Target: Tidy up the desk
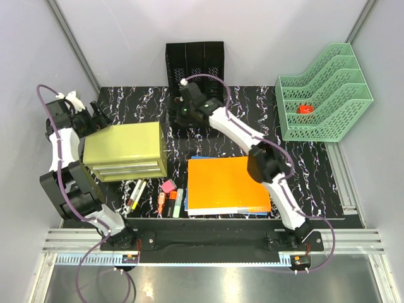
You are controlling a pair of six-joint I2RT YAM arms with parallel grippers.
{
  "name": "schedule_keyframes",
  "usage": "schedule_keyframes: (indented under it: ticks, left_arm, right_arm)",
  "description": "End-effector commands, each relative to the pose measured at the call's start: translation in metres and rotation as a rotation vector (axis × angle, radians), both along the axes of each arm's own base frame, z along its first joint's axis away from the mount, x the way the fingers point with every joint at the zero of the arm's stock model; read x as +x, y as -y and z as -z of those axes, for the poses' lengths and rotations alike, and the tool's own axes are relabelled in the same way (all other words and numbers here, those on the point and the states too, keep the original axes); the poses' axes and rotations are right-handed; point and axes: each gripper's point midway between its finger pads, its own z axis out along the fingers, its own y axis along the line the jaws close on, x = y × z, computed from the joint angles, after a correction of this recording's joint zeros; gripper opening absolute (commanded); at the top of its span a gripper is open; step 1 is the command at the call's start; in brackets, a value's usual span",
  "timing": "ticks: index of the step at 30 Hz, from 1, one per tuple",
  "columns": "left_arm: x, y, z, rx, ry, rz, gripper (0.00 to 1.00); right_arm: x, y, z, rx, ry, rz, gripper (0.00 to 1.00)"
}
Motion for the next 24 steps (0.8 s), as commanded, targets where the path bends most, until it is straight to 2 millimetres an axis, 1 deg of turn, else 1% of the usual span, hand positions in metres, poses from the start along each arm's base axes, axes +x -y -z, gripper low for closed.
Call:
schedule_keyframes:
  ticks: [1, 2, 3, 4, 5, 6, 7, 8, 9, 10, 11, 12, 13, 14, 15, 16, 17, 18, 19, 20, 21, 22, 23, 24]
  left_arm:
    - [-0.017, 0.002, 0.025, -0.031, -0.13, -0.001, 0.99]
    - [-0.016, 0.0, 0.026, -0.026, -0.133, -0.009, 0.99]
    - [-0.014, -0.003, 0.029, -0.028, -0.135, -0.017, 0.99]
    - [-0.013, -0.004, 0.031, -0.033, -0.136, -0.022, 0.99]
    - [-0.012, -0.007, 0.033, -0.034, -0.139, -0.033, 0.99]
    - [-0.01, -0.009, 0.033, -0.031, -0.132, -0.04, 0.99]
    - [-0.009, -0.01, 0.033, -0.037, -0.131, -0.05, 0.99]
    - [-0.008, -0.013, 0.033, -0.036, -0.131, -0.064, 0.99]
    - [-0.005, -0.017, 0.033, -0.038, -0.12, -0.079, 0.99]
    - [-0.003, -0.017, 0.032, -0.066, -0.117, -0.108, 0.99]
    - [-0.002, -0.022, 0.03, -0.083, -0.104, -0.132, 0.99]
    - [0.002, -0.027, 0.026, -0.093, -0.072, -0.155, 0.99]
    - [0.004, -0.027, 0.025, -0.14, -0.063, -0.195, 0.99]
    - [0.008, -0.033, 0.017, -0.152, -0.018, -0.22, 0.99]
    - [0.008, -0.035, 0.014, -0.172, -0.002, -0.239, 0.99]
    - [0.008, -0.035, 0.014, -0.206, 0.006, -0.265, 0.99]
    - [0.009, -0.038, 0.008, -0.209, 0.033, -0.275, 0.99]
    - [0.008, -0.038, 0.006, -0.215, 0.043, -0.283, 0.99]
    - [0.007, -0.037, 0.007, -0.22, 0.043, -0.286, 0.99]
    - [0.007, -0.037, 0.003, -0.213, 0.056, -0.285, 0.99]
    - [0.007, -0.037, 0.003, -0.21, 0.056, -0.283, 0.99]
    - [0.006, -0.037, 0.003, -0.209, 0.057, -0.282, 0.99]
    - [0.005, -0.036, 0.003, -0.211, 0.055, -0.279, 0.99]
    - [0.004, -0.035, 0.003, -0.211, 0.054, -0.277, 0.99]
  right_arm:
    - [-0.018, 0.072, -0.091, -0.134, 0.213, 0.058, 1.0]
    - [-0.022, 0.082, -0.093, -0.163, 0.228, 0.067, 1.0]
    - [-0.034, 0.091, -0.076, -0.194, 0.19, 0.052, 1.0]
    - [-0.046, 0.098, -0.094, -0.172, 0.207, 0.045, 1.0]
    - [-0.06, 0.098, -0.094, -0.153, 0.182, 0.005, 1.0]
    - [-0.081, 0.096, -0.075, -0.145, 0.125, -0.062, 0.99]
    - [-0.102, 0.093, -0.088, -0.108, 0.134, -0.109, 1.0]
    - [-0.116, 0.091, -0.083, -0.101, 0.117, -0.147, 1.0]
    - [-0.137, 0.087, -0.069, -0.089, 0.082, -0.21, 1.0]
    - [-0.157, 0.079, -0.076, -0.063, 0.088, -0.263, 1.0]
    - [-0.173, 0.072, -0.073, -0.039, 0.068, -0.315, 1.0]
    - [-0.183, 0.068, -0.066, -0.032, 0.055, -0.348, 1.0]
    - [-0.191, 0.063, -0.061, -0.031, 0.04, -0.373, 1.0]
    - [-0.205, 0.054, -0.058, -0.029, 0.029, -0.417, 1.0]
    - [-0.21, 0.048, -0.057, -0.021, 0.028, -0.437, 1.0]
    - [-0.215, 0.041, -0.051, -0.019, 0.015, -0.458, 1.0]
    - [-0.228, 0.033, -0.051, -0.015, 0.017, -0.499, 1.0]
    - [-0.233, 0.026, -0.054, -0.01, 0.025, -0.518, 1.0]
    - [-0.236, 0.02, -0.047, -0.021, 0.016, -0.528, 1.0]
    - [-0.238, 0.017, -0.045, -0.032, 0.015, -0.533, 1.0]
    - [-0.236, 0.015, -0.044, -0.034, 0.015, -0.531, 1.0]
    - [-0.233, 0.012, -0.037, -0.045, 0.007, -0.527, 1.0]
    - [-0.228, 0.011, -0.035, -0.055, 0.018, -0.514, 1.0]
    - [-0.224, 0.007, -0.037, -0.056, 0.032, -0.507, 1.0]
